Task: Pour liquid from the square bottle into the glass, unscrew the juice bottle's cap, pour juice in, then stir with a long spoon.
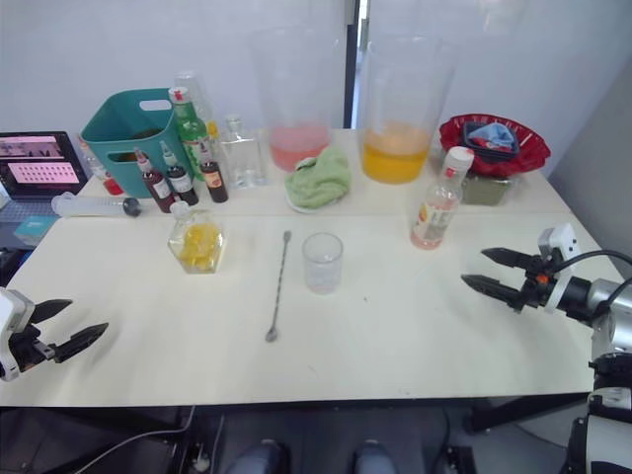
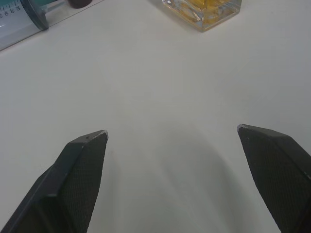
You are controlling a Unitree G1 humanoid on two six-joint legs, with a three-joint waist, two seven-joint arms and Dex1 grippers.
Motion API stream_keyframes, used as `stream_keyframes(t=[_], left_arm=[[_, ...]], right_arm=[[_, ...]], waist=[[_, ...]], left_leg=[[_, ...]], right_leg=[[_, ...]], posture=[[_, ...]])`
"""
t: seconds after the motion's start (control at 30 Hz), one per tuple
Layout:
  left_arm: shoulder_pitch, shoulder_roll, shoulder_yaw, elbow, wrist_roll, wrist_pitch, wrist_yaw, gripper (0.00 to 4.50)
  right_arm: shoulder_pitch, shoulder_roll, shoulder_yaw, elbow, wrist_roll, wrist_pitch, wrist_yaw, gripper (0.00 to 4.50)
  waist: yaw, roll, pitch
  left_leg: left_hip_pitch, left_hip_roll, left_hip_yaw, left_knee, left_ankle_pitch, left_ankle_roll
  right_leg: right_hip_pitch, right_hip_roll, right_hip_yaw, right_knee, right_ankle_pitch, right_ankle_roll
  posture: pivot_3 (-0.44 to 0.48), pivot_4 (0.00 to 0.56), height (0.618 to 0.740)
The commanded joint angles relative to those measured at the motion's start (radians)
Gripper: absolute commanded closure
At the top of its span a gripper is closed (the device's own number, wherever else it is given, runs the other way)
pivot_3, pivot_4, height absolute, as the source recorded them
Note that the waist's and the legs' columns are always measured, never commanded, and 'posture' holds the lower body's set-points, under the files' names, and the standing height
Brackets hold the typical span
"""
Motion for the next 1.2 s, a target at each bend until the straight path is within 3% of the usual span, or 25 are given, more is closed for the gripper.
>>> stream_keyframes(t=[0.03, 0.23, 0.47, 0.57, 0.7, 0.9, 1.2], left_arm=[[0.009, 0.021, 0.044, -0.03, -0.031, 0.013, -0.008, 0.0], [0.045, -0.023, 0.099, -0.11, -0.069, 0.046, 0.048, 0.0], [0.079, -0.09, 0.178, -0.253, -0.207, 0.203, 0.114, 0.0], [0.129, -0.2, 0.212, -0.425, -0.312, 0.263, 0.196, 0.0], [0.2, -0.306, 0.203, -0.611, -0.33, 0.282, 0.301, 0.0], [0.245, -0.475, 0.108, -0.814, -0.26, 0.252, 0.504, 0.0], [0.21, -0.686, -0.149, -0.852, -0.02, 0.137, 0.729, 0.0]], right_arm=[[-0.025, -0.004, -0.027, 0.002, 0.015, -0.02, 0.006, 0.04], [-0.073, 0.015, -0.012, 0.026, 0.012, -0.011, 0.019, 0.04], [-0.13, 0.034, 0.029, -0.075, 0.038, 0.11, 0.069, 0.04], [-0.181, 0.045, 0.098, -0.182, 0.041, 0.183, 0.122, 0.04], [-0.236, 0.057, 0.157, -0.31, 0.069, 0.291, 0.168, 0.04], [-0.327, 0.075, 0.235, -0.407, 0.105, 0.385, 0.216, 0.04], [-0.39, 0.129, 0.312, -0.487, 0.13, 0.47, 0.203, 0.04]], waist=[[-0.001, 0.0, 0.0], [-0.003, 0.0, 0.0], [-0.001, 0.0, 0.0], [-0.005, 0.001, 0.0], [-0.004, 0.001, 0.0], [0.011, 0.0, 0.0], [0.015, 0.0, -0.001]], left_leg=[[0.0, 0.0, 0.0, 0.0, 0.0, 0.0], [0.0, 0.001, -0.001, 0.0, 0.0, 0.0], [0.0, 0.001, -0.002, 0.0, 0.0, 0.0], [0.0, 0.001, -0.003, 0.0, 0.0, 0.0], [-0.001, 0.002, -0.003, 0.0, 0.0, 0.0], [0.0, 0.0, -0.003, 0.001, 0.0, 0.0], [-0.001, -0.002, -0.002, 0.002, 0.0, 0.0]], right_leg=[[0.0, 0.0, 0.0, 0.0, 0.0, 0.0], [0.0, 0.0, 0.0, 0.0, 0.0, 0.0], [0.0, 0.0, 0.001, 0.0, 0.0, 0.0], [0.0, -0.001, 0.001, 0.0, 0.0, 0.0], [-0.001, -0.001, 0.002, 0.0, 0.0, 0.0], [0.0, -0.002, 0.002, -0.001, 0.0, 0.0], [0.001, -0.001, 0.001, -0.002, 0.0, 0.0]], posture=[[0.0, 0.15, 0.74], [0.0, 0.15, 0.74], [0.0, 0.15, 0.74], [0.0, 0.15, 0.74], [0.0, 0.15, 0.74], [0.0, 0.15, 0.74], [0.0, 0.15, 0.74]])
